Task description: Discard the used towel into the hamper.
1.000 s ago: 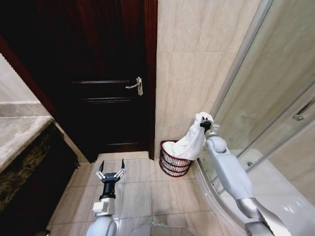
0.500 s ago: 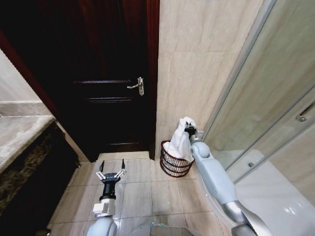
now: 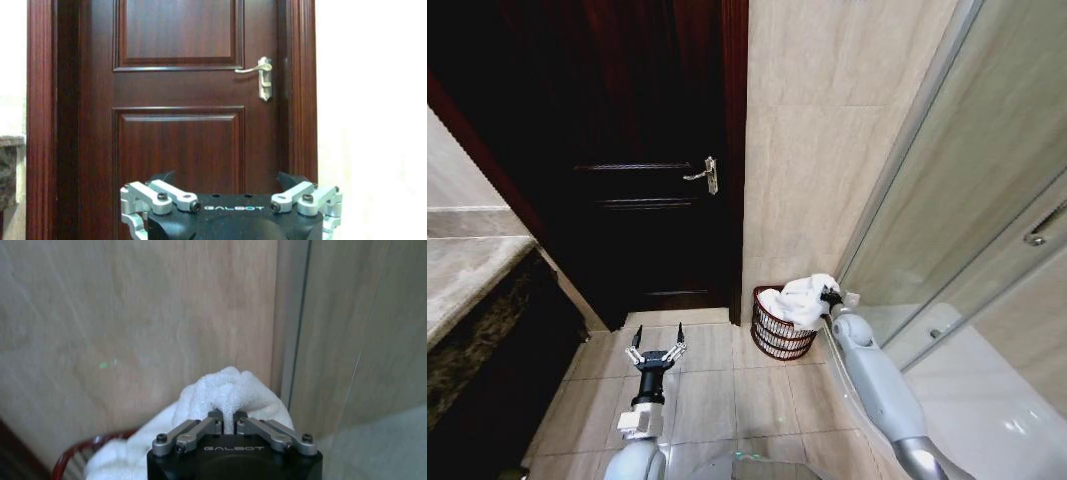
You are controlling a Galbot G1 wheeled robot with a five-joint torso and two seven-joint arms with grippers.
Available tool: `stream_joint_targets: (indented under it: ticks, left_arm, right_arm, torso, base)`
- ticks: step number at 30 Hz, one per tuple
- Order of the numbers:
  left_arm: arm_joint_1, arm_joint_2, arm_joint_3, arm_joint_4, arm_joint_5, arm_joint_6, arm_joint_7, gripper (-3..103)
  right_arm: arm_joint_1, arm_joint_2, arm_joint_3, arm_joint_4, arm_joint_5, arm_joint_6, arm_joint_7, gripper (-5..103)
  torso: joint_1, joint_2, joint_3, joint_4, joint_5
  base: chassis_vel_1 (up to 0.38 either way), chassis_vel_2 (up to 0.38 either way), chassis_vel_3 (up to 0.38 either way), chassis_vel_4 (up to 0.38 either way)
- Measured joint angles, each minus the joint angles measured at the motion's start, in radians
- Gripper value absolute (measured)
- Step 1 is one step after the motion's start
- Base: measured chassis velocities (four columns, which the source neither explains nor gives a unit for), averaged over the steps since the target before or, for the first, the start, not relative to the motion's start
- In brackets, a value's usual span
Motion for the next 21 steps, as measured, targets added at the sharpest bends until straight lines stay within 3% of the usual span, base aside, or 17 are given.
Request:
stream_joint_targets:
  ticks: [4, 9, 21]
  left_arm:
    - [0.0, 0.001, -0.001, -0.003, 0.0, 0.006, 0.001, 100]
    - [0.0, -0.004, 0.002, -0.004, -0.001, 0.025, 0.005, 100]
    - [-0.007, -0.02, 0.013, 0.002, 0.009, 0.044, 0.037, 100]
  right_arm:
    - [-0.019, -0.005, 0.001, 0.02, -0.004, -0.101, -0.046, 7]
    - [-0.042, -0.007, -0.008, 0.033, -0.039, -0.158, -0.115, 7]
    - [-0.06, -0.005, -0.029, 0.045, -0.168, -0.071, -0.18, 7]
  torso:
    - [0.0, 0.0, 0.0, 0.0, -0.0001]
    - [0.0, 0.0, 0.0, 0.0, -0.0001]
    - [0.0, 0.0, 0.0, 0.0, 0.0]
  base:
    - [0.0, 0.0, 0.0, 0.0]
    - [0.0, 0.0, 0.0, 0.0]
    - [0.0, 0.0, 0.0, 0.0]
